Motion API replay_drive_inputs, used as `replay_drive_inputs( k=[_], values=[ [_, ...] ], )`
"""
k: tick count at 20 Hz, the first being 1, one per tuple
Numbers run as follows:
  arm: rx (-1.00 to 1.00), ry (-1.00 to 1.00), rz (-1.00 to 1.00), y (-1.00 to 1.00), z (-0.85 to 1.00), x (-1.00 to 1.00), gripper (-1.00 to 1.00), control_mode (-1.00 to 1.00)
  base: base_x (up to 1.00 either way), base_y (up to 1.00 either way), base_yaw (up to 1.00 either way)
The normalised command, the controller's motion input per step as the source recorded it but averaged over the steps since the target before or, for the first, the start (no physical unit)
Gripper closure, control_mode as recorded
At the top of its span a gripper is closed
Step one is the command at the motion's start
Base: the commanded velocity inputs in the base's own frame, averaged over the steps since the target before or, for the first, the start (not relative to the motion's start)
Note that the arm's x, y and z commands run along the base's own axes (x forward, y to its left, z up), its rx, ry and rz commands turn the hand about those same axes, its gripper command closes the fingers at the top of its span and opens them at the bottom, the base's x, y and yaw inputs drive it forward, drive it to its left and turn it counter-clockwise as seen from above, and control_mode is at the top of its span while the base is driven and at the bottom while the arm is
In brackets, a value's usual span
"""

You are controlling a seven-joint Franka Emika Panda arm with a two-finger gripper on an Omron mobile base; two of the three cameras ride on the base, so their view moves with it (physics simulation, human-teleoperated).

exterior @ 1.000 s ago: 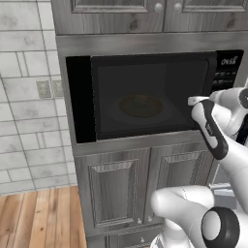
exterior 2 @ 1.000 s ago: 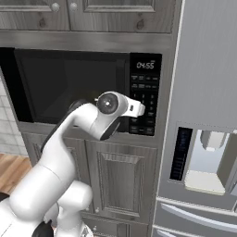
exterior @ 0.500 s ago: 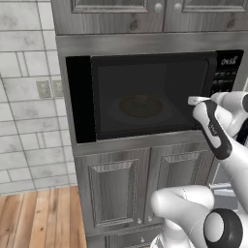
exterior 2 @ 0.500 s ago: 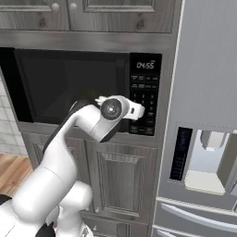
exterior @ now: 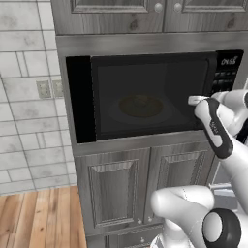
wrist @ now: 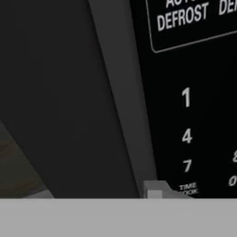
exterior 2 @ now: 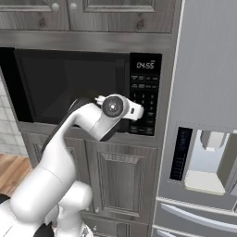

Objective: Retrieve the reheated potato from the microwave, then place the potato, cheese, and condiment on the cutting board.

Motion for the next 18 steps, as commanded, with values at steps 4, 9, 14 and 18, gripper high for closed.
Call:
replay_drive_inputs(
  k=[4, 9, 14, 18],
  values=[
    [0.05, 0.08, 0.0, 0.23, 0.0, -0.34, 1.0, -1.0, 0.0, 0.0, 0.0],
    [0.07, 0.01, 0.0, 0.23, 0.0, -0.48, 1.0, -1.0, 0.0, 0.0, 0.0],
    [0.08, 0.0, -0.04, 0.29, 0.0, -0.57, 1.0, -1.0, 0.0, 0.0, 0.0],
    [0.14, 0.02, -0.1, 0.18, 0.09, -0.64, 1.0, -1.0, 0.0, 0.0, 0.0]
  ],
)
